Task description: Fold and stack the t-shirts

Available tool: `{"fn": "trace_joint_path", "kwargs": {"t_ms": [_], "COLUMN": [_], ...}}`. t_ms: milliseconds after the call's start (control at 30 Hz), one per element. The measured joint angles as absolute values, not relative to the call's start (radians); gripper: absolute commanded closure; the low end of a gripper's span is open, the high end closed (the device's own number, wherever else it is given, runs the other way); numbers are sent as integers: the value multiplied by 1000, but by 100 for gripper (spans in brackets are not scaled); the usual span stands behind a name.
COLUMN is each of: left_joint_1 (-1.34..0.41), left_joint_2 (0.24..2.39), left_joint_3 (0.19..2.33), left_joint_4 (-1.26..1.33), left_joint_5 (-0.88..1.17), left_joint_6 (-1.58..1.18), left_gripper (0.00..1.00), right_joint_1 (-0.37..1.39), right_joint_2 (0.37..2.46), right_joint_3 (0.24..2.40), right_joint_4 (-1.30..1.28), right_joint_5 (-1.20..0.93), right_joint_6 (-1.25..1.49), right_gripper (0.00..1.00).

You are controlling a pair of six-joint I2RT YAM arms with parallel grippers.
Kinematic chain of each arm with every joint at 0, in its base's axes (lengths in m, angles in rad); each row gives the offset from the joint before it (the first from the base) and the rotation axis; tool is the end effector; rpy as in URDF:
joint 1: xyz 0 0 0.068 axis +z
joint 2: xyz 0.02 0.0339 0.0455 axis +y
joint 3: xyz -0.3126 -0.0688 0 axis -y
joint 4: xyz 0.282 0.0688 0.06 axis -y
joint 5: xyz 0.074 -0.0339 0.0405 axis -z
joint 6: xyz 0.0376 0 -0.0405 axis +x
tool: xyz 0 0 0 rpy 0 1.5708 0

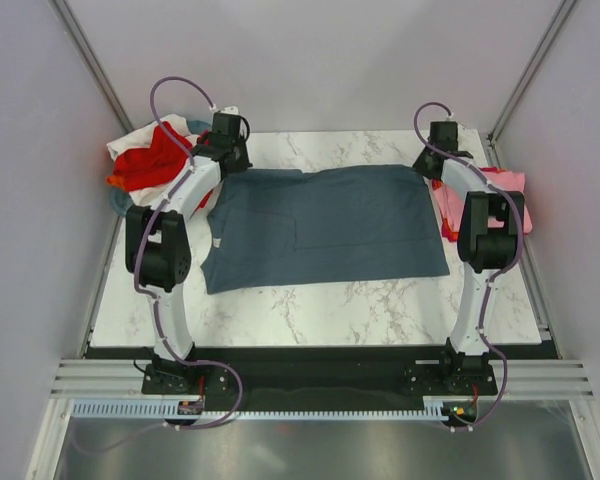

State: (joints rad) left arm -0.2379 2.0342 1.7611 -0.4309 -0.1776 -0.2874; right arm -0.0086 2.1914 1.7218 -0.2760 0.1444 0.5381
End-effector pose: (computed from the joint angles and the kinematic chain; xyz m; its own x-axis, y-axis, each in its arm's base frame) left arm 0.5187 -0.1189 0.3030 -0.6319 -0.1339 -0.7634 -0.0814 0.9910 -0.1064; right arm 0.5620 -0.0102 0.2183 -0.5240 0.5117 -0.6809 0.4458 0.8459 0.2927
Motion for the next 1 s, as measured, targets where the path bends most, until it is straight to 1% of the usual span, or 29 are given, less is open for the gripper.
{"fn": "trace_joint_path", "kwargs": {"t_ms": [233,533,1000], "left_joint_1": [-238,-243,-253], "left_joint_2": [1917,1750,1608], "left_joint_3": [1569,1419,1306], "left_joint_4": [-342,-228,-207], "left_joint_5": [-178,-177,-199], "left_joint_6": [-296,-324,-383], "left_gripper": [98,98,98], "right_joint_1": [-9,-9,-9], "right_joint_2": [2104,2000,1908], "right_joint_3": [1650,1541,1443], "right_joint_4": [-300,-314,-323], "right_joint_5": [149,182,207], "right_joint_6": [538,535,535], "right_gripper": [100,100,100]}}
